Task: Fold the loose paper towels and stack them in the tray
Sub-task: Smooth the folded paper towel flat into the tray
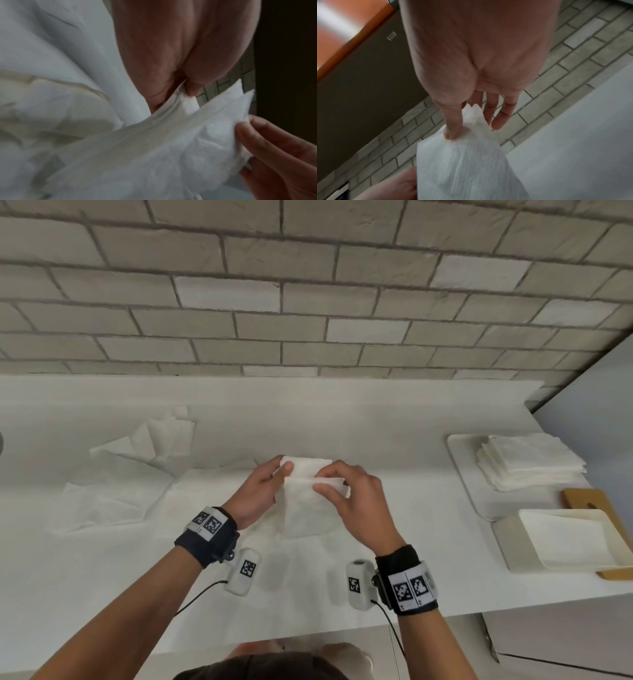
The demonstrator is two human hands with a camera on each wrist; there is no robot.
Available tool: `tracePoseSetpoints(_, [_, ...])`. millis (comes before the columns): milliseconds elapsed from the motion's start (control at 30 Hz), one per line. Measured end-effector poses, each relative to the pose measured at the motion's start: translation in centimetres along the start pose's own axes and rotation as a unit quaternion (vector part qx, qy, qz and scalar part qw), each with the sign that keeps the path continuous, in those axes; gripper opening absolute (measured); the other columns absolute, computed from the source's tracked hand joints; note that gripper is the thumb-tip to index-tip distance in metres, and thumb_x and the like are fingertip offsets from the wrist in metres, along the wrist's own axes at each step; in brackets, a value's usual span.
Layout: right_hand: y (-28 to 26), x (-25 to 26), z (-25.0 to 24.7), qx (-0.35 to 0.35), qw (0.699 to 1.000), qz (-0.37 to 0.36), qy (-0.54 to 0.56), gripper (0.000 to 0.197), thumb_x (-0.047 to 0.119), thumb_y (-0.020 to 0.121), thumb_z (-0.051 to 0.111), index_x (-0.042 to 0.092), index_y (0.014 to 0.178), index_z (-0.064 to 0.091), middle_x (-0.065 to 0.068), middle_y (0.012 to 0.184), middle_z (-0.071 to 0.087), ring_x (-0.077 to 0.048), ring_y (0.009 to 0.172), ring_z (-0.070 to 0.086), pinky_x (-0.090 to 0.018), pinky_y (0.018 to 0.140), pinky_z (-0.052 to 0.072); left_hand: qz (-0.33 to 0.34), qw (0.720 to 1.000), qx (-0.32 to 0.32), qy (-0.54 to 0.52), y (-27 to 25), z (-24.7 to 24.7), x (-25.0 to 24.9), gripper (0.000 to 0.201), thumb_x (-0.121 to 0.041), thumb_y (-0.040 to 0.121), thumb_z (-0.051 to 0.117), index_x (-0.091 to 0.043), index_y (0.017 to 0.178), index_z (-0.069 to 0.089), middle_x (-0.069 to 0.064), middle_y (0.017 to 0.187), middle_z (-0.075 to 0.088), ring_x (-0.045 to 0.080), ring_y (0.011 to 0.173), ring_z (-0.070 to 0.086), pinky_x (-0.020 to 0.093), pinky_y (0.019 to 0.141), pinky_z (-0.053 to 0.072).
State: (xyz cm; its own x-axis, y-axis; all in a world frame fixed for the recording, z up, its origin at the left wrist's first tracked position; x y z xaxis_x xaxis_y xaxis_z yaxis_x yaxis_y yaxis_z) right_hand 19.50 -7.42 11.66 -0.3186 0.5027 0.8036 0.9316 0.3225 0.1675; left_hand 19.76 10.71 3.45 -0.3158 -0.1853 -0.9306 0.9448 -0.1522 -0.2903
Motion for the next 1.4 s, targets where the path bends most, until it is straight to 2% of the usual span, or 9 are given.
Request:
tracePoseSetpoints(100, [1.5,-0.3,-0.9,-0.016,0.999,-0.004,-0.051,0.005,0.032,0.101,0.076,0.03,0.104,0.073,0.016,0.109,0.065,-0.009,0.111,0.055,-0.017,0.093,0.041,0.01,1.0,0.024,-0.017,-0.7,2.6,-1.9,0.036,-0.015,0.116,0.039,-0.015,0.098,0.07,-0.002,0.093,0.072,0.011,0.087,0.07,0.034,0.081,0.052])
tracePoseSetpoints(267, [2.4,-1.3,-1.3,-0.041,0.998,0.011,-0.052,0.013,0.025,0.098,0.079,0.029,0.109,0.072,0.012,0.118,0.051,-0.007,0.112,0.058,-0.024,0.102,0.047,0.037,0.998,0.045,0.002,-0.7,4.8,-3.4,0.038,-0.035,0.101,0.072,-0.014,0.132,0.064,0.012,0.13,0.071,0.032,0.124,0.067,0.046,0.104,0.054])
tracePoseSetpoints(467, [-2.0,-3.9,-1.7,-0.023,0.973,0.18,0.146,0.065,0.048,0.085,0.09,0.041,0.136,0.05,0.015,0.119,0.071,-0.001,0.105,0.071,-0.022,0.087,0.058,0.099,0.994,0.011,0.052,-0.9,6.5,-4.3,0.04,-0.009,0.092,0.08,-0.011,0.129,0.063,0.009,0.121,0.073,0.022,0.111,0.069,0.036,0.092,0.059])
tracePoseSetpoints(567, [-6.6,-7.3,-1.9,0.036,0.976,0.206,0.063,0.049,0.046,0.082,0.091,0.036,0.124,0.068,0.014,0.11,0.079,-0.005,0.1,0.074,-0.043,0.09,0.062,0.116,0.992,-0.051,0.016,-1.6,6.5,-4.3,0.033,-0.011,0.094,0.079,-0.012,0.124,0.067,0.009,0.116,0.074,0.022,0.107,0.071,0.041,0.09,0.06])
tracePoseSetpoints(733, [-14.9,-11.8,-6.6,-0.129,0.935,0.235,0.233,0.021,0.014,0.097,0.081,0.016,0.118,0.076,0.002,0.114,0.082,-0.018,0.111,0.077,-0.05,0.1,0.061,0.111,0.982,-0.141,0.062,-4.5,6.2,0.6,0.029,-0.016,0.09,0.084,-0.013,0.116,0.071,0.004,0.11,0.08,0.021,0.106,0.075,0.041,0.096,0.058])
tracePoseSetpoints(867, [-19.1,-14.9,-6.6,-0.15,0.947,0.247,0.142,0.021,0.021,0.101,0.077,0.028,0.116,0.064,0.01,0.107,0.076,-0.016,0.1,0.073,-0.057,0.092,0.059,0.06,0.979,-0.154,0.119,-7.3,9.8,8.6,0.02,-0.024,0.096,0.079,-0.017,0.112,0.071,0.002,0.107,0.079,0.026,0.105,0.074,0.047,0.101,0.057])
tracePoseSetpoints(1100, [-22.8,-13.2,-8.9,-0.245,0.944,0.132,0.179,0.026,0.007,0.103,0.071,0.02,0.123,0.059,0.003,0.12,0.074,-0.025,0.121,0.067,-0.051,0.104,0.053,0.154,0.962,-0.202,0.101,-12.5,15.4,11.1,0.01,-0.014,0.108,0.059,-0.016,0.117,0.057,0.007,0.107,0.074,0.019,0.1,0.071,0.031,0.085,0.055])
tracePoseSetpoints(1200, [-23.2,-15.5,-7.9,-0.229,0.945,0.153,0.174,0.058,0.002,0.098,0.076,0.022,0.143,0.047,0.002,0.131,0.07,-0.028,0.132,0.063,-0.054,0.113,0.048,0.147,0.961,-0.176,0.155,-12.8,16.4,12.7,0.022,-0.01,0.105,0.064,-0.016,0.124,0.054,0.002,0.124,0.072,0.02,0.121,0.067,0.039,0.102,0.053])
tracePoseSetpoints(1400, [-23.6,-17.4,-7.8,-0.237,0.94,0.171,0.178,0.064,-0.012,0.095,0.069,0.023,0.145,0.048,0.001,0.111,0.077,-0.023,0.116,0.07,-0.044,0.103,0.057,0.113,0.952,-0.201,0.202,-12.0,16.2,14.9,0.016,-0.011,0.103,0.068,-0.023,0.112,0.066,-0.008,0.104,0.075,0.016,0.101,0.071,0.045,0.092,0.056])
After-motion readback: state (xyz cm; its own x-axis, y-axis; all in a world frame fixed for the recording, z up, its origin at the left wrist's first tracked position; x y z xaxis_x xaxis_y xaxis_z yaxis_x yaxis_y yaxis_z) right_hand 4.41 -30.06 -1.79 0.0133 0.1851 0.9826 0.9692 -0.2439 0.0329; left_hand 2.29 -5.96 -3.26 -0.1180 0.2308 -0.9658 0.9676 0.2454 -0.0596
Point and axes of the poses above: each hand's wrist, its own y-axis towards the middle knuckle, its own z-axis out of the palm, x = y × z, the point moved 9 cm from there along y, towards the middle knuckle
